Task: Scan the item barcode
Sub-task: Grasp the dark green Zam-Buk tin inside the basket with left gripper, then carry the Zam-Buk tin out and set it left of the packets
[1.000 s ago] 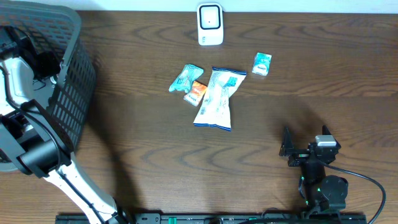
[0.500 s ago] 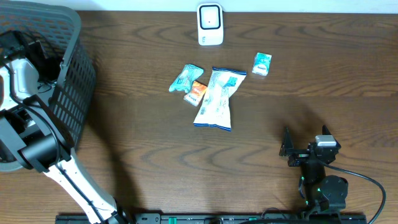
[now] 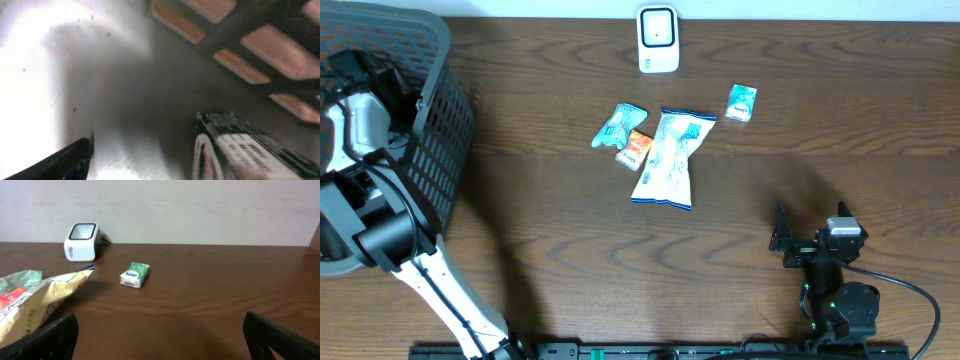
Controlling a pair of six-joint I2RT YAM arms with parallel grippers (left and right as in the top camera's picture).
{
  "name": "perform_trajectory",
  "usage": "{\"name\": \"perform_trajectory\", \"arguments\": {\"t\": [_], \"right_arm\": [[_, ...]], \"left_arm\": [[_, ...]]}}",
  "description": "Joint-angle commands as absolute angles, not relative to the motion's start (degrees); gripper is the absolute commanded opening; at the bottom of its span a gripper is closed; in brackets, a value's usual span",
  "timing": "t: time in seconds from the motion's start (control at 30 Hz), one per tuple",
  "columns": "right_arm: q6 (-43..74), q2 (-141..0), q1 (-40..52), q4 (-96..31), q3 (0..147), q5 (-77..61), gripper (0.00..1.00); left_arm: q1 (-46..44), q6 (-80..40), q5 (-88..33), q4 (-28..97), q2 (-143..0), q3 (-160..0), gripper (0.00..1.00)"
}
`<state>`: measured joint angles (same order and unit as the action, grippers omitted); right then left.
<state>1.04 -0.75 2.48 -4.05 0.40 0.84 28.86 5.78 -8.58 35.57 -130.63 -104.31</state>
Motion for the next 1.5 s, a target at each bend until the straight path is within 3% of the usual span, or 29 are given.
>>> {"name": "perform_trajectory", "arguments": {"t": [0.0, 0.1, 0.13, 0.27, 0.37, 0.83, 1.17, 1.47], "right_arm": [[1.7, -0.6, 2.7, -4.3, 0.3, 0.9, 0.99], [1.7, -0.6, 2.7, -4.3, 0.3, 0.9, 0.99], [1.7, -0.6, 2.7, -4.3, 0.3, 0.9, 0.99], [1.7, -0.6, 2.7, -4.3, 0.3, 0.9, 0.99], [1.7, -0.6, 2.7, -4.3, 0.3, 0.9, 0.99], [1.7, -0.6, 2.7, -4.3, 0.3, 0.9, 0.99], [1.6, -0.6, 2.7, -4.3, 0.3, 0.9, 0.99], [1.7, -0.6, 2.7, -4.3, 0.3, 0.9, 0.99]], "left_arm": [[28.9, 5.3, -8.4, 36.1, -130.9, -103.4, 0.92], [28.9, 5.2, -8.4, 35.7, -128.5, -103.8, 0.92], [28.9, 4.7, -8.4, 35.7, -127.9, -103.8, 0.87], [28.9, 2.8, -8.8, 37.2, -127.9, -103.8, 0.49], [28.9, 2.7, -9.0, 37.4, -128.3, -102.8, 0.39], [28.9, 2.7, -9.0, 36.9, -125.9, -102.3, 0.38], [28.9, -2.6, -9.2, 37.6, -108.7, -102.3, 0.38], [28.6, -12.4, -26.2, 37.2, -89.1, -102.3, 0.38]]}}
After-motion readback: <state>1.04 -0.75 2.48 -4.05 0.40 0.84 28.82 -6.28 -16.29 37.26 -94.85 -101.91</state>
